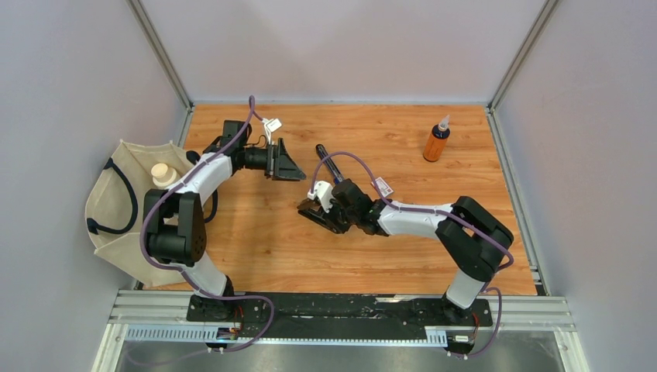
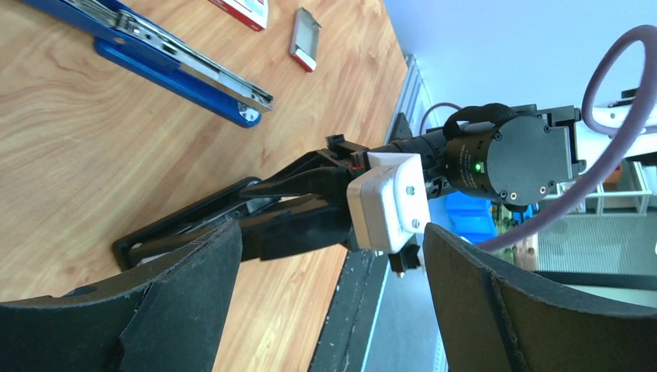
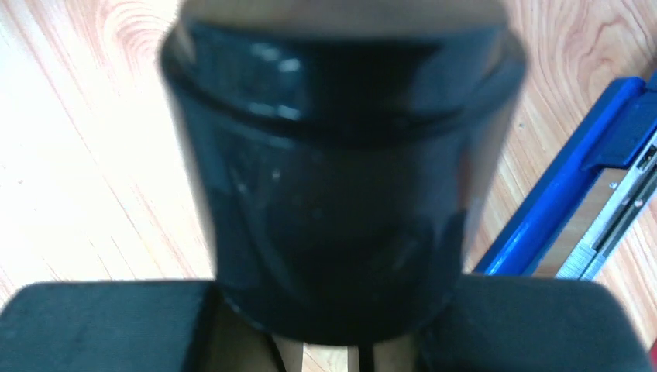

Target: Load the staples into the stapler

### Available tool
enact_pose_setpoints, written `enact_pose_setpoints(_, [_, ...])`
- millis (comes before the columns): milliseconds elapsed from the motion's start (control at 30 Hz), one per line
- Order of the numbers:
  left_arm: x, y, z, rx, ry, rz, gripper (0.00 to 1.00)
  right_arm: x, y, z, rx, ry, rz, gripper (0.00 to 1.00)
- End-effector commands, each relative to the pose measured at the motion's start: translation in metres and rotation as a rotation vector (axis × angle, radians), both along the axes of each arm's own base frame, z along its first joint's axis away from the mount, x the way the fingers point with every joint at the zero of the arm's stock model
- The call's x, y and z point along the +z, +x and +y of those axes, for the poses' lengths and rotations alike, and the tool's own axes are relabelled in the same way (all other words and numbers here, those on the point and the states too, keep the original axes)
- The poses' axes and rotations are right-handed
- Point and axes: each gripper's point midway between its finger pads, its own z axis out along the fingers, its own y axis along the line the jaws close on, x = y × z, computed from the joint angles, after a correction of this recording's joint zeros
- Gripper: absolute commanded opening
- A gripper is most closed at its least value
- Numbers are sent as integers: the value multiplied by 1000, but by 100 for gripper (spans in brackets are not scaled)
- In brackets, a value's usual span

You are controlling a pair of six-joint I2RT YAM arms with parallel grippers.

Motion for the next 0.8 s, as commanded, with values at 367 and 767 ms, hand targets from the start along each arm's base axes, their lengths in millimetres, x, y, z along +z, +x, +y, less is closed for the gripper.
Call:
enact_pose_setpoints(367, [18,16,38,62,16,-85,94,3,6,-11,-15,-4,24,11])
enact_pose_setpoints(767, [22,6,54,88,24,-96,94,-6,-5,-13,17,-37,89,35])
